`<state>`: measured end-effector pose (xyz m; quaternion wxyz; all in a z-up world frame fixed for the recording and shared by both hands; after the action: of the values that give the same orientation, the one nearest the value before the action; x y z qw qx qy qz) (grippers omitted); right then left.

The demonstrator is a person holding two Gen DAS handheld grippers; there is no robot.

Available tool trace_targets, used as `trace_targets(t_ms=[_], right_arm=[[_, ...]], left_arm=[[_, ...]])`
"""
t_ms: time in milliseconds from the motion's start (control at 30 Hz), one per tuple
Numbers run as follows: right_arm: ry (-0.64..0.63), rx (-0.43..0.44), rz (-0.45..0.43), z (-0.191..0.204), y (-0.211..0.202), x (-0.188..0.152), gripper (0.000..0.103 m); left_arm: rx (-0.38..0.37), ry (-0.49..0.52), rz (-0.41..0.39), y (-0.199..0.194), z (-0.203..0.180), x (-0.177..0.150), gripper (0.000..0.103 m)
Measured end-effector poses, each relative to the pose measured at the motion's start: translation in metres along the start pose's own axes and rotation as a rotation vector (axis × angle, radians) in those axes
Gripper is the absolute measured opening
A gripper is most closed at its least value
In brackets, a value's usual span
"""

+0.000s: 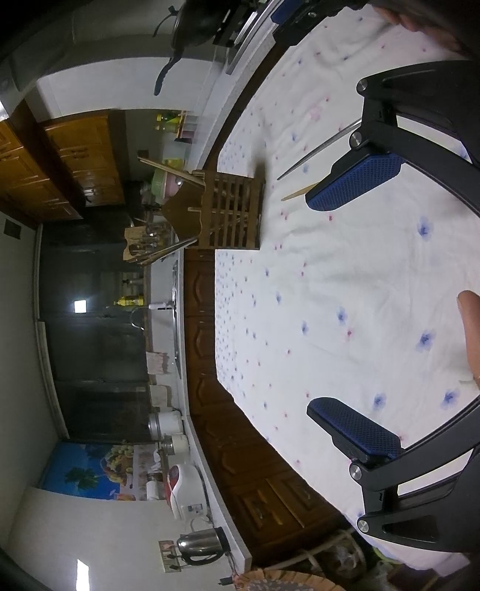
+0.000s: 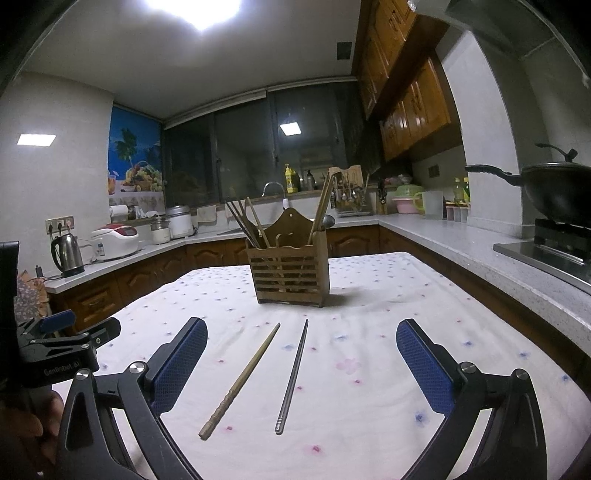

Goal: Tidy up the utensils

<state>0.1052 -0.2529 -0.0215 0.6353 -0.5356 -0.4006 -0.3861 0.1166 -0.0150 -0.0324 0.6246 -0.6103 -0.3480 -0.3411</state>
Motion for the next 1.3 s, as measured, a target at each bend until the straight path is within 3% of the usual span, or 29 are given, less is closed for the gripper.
trace_targets(t_ms=[1300], right_arm=[[0.000,0.024,-0.013,0.0007,-0.0039,0.0054,0.103]], left_arm=[[-0.013,0.016,0.000,0.0003,-0.0035,0.0019,0.103]])
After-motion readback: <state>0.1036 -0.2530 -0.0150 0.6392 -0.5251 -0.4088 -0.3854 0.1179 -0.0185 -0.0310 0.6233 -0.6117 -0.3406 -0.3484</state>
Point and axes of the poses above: each gripper's, at about its wrist camera, not at the fingertips, and y roughly the way its jaws point, z to its left, x to its top, the point moved 8 cm from there along y, roughly the way its jaws point, and after that the axes turned 11 degrees about z, right-handed, at the moved point
